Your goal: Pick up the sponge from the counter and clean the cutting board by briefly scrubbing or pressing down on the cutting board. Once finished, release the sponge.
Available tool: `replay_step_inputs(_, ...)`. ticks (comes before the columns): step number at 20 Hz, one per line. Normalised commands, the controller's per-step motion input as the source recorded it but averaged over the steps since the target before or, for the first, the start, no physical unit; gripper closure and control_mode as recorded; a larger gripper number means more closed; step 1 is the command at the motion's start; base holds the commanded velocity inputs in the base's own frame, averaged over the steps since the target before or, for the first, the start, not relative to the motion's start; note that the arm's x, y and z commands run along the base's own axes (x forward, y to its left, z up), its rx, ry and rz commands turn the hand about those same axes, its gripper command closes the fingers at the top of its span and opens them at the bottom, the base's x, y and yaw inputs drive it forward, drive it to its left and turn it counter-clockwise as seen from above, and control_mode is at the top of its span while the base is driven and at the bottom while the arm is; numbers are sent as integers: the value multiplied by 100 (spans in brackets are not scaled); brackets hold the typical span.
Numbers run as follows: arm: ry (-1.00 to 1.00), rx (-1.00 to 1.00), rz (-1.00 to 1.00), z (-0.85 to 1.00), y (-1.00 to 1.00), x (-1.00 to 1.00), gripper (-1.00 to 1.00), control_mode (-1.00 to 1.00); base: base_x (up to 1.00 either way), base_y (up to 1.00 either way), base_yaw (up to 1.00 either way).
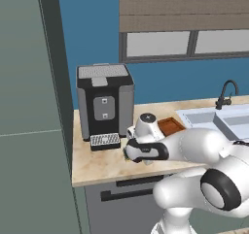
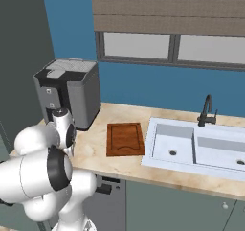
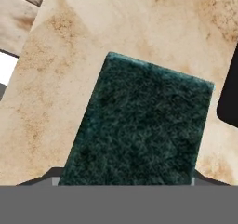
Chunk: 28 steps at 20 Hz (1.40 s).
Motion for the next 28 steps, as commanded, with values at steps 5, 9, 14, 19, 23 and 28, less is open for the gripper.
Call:
replay_step_inputs(5, 0, 0, 0, 0, 0, -4, -100, -100, 0, 0, 0)
replay_step_inputs(9, 0, 0, 0, 4, 0, 0, -100, -100, 0, 0, 0)
replay_step_inputs(14, -1, 0, 1, 44, -13, -37, -100, -100, 0, 0, 0)
replay_step_inputs(19, -1, 0, 0, 62, -36, -98, -100, -100, 0, 0, 0)
replay_step_inputs(23, -1, 0, -10, 75, -37, -100, -100, -100, 0, 0, 0)
replay_step_inputs(28, 0, 0, -27, 82, -39, -90, -100, -100, 0, 0, 0)
